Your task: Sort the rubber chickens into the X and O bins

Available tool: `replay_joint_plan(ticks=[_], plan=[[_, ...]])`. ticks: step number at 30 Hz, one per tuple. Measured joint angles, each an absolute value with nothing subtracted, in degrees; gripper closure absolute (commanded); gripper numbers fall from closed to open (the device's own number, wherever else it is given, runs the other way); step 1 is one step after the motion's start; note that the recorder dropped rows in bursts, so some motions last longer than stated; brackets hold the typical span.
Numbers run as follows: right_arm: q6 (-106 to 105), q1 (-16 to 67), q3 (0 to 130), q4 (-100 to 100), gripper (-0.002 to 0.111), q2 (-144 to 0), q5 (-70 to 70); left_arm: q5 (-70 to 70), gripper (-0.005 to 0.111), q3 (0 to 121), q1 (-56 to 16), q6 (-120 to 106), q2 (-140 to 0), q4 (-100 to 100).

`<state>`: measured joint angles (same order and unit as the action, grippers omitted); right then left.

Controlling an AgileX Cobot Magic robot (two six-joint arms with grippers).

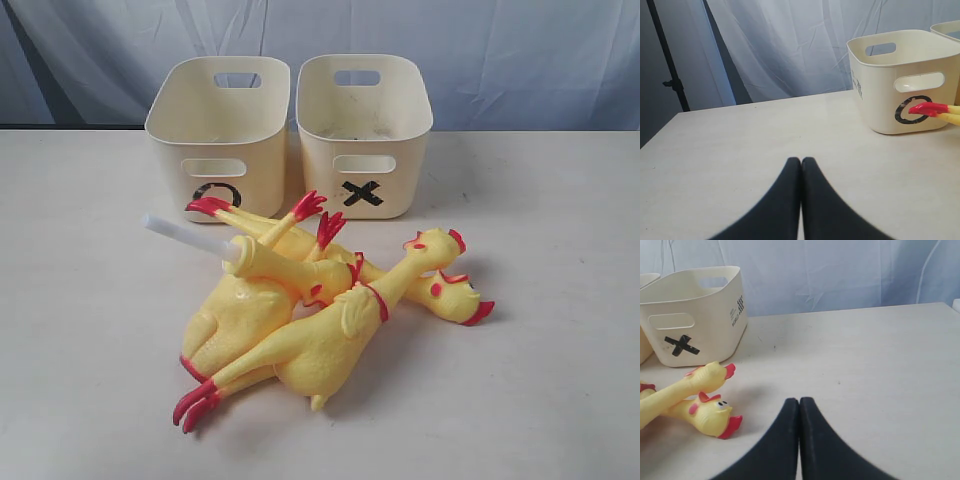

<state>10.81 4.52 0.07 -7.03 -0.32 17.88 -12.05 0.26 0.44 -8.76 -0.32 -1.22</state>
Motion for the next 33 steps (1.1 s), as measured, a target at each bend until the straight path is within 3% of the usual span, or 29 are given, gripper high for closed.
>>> replay_joint_plan(ticks=[26,33], plan=[[12.5,4.5,0.1,3.3,0.108,-0.3,-0.6,-12.1,0.107,0.3,0.4,-8.8,-0.3,-1.2],[18.2,4.5,0.1,18.1,0.108,-0.3,-4.1,-12.0,0.107,0.3,0.4,-8.8,-0.3,-1.2]])
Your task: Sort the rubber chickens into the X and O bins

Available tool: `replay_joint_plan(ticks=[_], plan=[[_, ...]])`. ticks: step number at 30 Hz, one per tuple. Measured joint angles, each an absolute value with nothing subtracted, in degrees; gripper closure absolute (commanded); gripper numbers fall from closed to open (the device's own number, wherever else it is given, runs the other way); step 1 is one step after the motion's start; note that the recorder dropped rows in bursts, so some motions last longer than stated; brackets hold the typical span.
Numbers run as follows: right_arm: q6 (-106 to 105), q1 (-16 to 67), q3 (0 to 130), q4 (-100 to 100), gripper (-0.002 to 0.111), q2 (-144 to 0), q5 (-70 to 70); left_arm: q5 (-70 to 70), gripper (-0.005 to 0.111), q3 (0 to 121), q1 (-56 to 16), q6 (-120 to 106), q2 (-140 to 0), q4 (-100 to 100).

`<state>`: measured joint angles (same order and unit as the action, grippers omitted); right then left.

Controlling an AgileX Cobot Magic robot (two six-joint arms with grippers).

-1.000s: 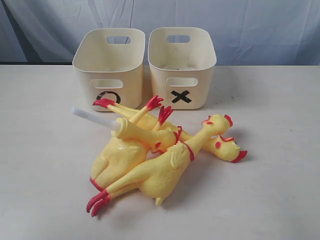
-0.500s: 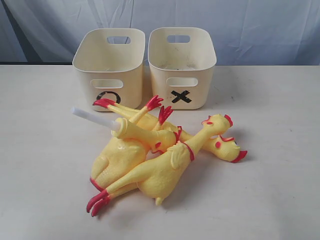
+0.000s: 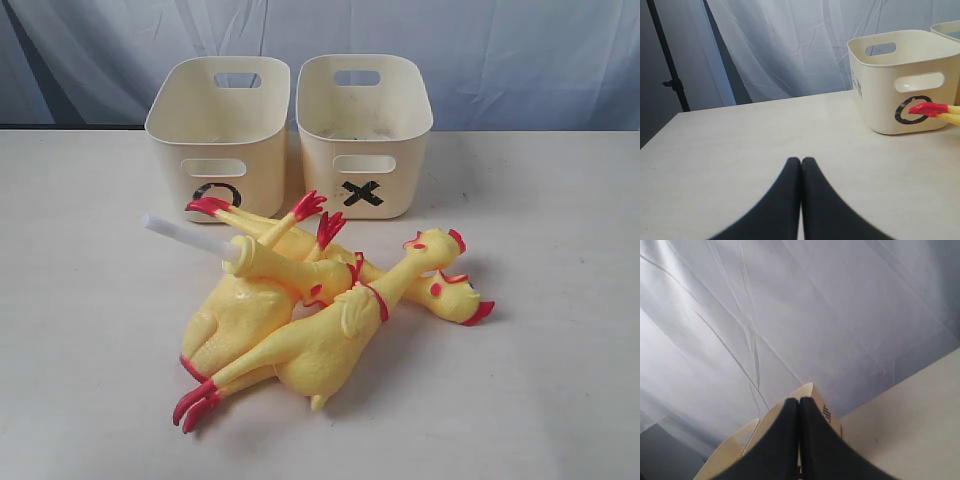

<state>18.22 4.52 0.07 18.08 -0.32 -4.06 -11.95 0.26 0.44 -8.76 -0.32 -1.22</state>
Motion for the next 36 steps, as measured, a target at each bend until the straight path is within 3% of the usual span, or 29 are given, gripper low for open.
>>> replay_joint_plan(ticks=[8,18,36], plan=[[10.2,4.5,14.3,20.0,0.108,-1.9,15.8,-12.0,0.107,0.3,0.4,-8.8,-0.3,-1.2],[-29.9,4.6,26.7,40.9,0.108,-19.2,35.0,-12.0,0.107,0.3,0.4,-8.8,-0.3,-1.2],[-42.4,5.2,33.8,45.4,0.108,-49.0,44.3,-12.0,0.107,0.3,0.4,-8.8,-0.3,-1.2]])
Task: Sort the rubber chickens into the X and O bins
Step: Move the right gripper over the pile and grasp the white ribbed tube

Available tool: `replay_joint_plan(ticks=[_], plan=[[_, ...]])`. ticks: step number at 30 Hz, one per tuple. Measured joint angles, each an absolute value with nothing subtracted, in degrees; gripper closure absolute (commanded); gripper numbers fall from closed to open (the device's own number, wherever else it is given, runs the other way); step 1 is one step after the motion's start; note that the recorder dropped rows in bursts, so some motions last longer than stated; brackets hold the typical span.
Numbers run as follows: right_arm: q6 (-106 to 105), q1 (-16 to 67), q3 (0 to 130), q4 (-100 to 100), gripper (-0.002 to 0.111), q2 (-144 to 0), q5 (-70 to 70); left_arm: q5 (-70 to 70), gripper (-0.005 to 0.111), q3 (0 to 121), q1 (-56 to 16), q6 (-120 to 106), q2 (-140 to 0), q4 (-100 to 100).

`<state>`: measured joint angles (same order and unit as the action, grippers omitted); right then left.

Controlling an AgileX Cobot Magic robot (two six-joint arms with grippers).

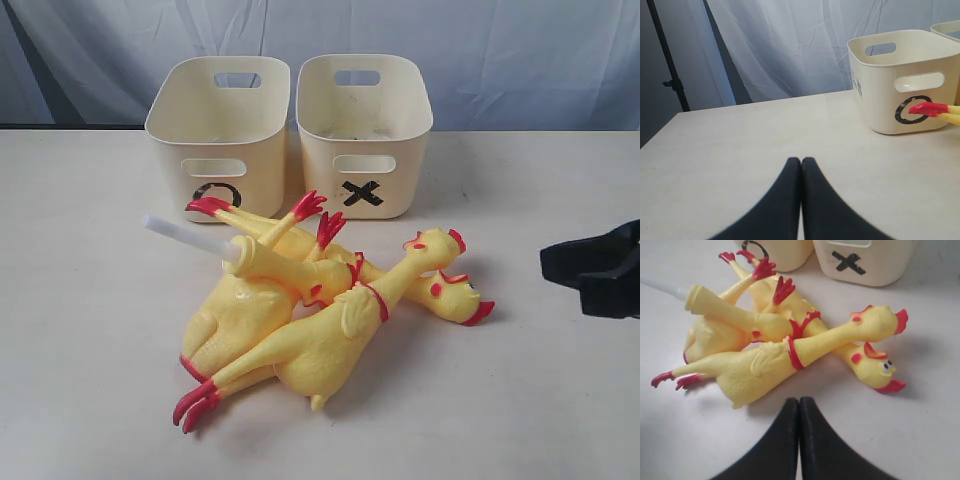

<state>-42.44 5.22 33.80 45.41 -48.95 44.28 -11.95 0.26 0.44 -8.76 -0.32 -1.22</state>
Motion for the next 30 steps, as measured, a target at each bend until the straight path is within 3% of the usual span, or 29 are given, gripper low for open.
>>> replay_joint_plan(ticks=[11,30], plan=[[-42.6,15.1,33.8,38.6,0.108,-54.9,40.7,-12.0,0.107,0.3,0.4,-8.8,-0.3,-1.2],[-43.2,32.0,34.2,27.2,0.108,-66.1,20.7,-12.0,0.107,0.3,0.4,-8.8,-0.3,-1.2]])
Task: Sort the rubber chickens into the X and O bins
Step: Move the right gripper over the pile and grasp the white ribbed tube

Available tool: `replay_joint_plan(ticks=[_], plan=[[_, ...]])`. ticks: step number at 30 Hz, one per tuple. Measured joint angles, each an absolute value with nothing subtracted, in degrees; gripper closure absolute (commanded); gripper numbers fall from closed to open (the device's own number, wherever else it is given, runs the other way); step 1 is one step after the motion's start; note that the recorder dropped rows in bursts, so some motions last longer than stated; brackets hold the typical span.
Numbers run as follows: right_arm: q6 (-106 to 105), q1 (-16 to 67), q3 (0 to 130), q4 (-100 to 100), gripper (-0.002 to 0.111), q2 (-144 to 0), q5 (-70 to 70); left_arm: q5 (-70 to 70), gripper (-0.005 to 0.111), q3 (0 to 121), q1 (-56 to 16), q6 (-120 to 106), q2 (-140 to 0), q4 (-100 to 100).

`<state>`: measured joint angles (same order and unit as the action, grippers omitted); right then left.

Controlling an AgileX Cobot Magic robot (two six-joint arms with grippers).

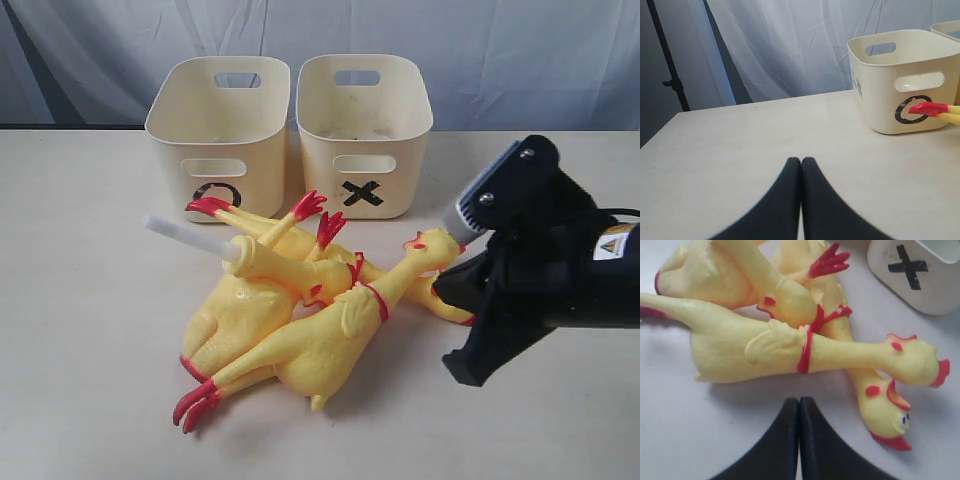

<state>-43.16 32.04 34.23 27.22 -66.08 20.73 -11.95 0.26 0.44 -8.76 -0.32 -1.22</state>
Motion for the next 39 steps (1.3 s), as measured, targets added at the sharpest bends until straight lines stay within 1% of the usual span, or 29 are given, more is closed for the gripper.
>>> replay_joint_plan(ticks=[3,5,7,12,13,14,19,30,35,39], plan=[[-43.4,35.0,36.5,27.1,0.108,-69.4,18.6,-12.0,0.107,0.3,0.4,-8.8,-0.3,-1.2],[-43.5,37.1,39.0,27.0,0.103,-72.0,17.5,-12.0,0.107,0.3,0.4,-8.8,-0.3,-1.2],[-43.5,39.3,41.6,27.0,0.095,-74.7,16.3,-12.0,0.107,0.3,0.4,-8.8,-0.3,-1.2],[-45.3,44.3,47.7,26.5,0.056,-80.2,14.2,-12.0,0.107,0.3,0.4,-8.8,-0.3,-1.2],[-45.7,45.3,48.9,26.4,0.05,-81.3,13.9,-12.0,0.107,0.3,0.4,-8.8,-0.3,-1.2],[-45.9,46.4,49.9,26.4,0.048,-82.3,13.8,-12.0,0.107,0.3,0.4,-8.8,-0.3,-1.2],[-46.4,50.3,53.1,23.0,0.049,-86.4,10.2,-12.0,0.107,0.3,0.4,-8.8,-0.3,-1.2],[-46.8,54.6,53.5,10.8,0.049,-91.5,-0.6,-12.0,0.107,0.3,0.4,-8.8,-0.3,-1.2],[-46.8,55.3,53.6,10.0,0.049,-93.5,-7.3,-12.0,0.107,0.3,0.4,-8.8,-0.3,-1.2],[-46.8,55.3,53.6,10.0,0.051,-95.7,-9.4,-12.0,0.107,0.3,0.4,-8.8,-0.3,-1.2]])
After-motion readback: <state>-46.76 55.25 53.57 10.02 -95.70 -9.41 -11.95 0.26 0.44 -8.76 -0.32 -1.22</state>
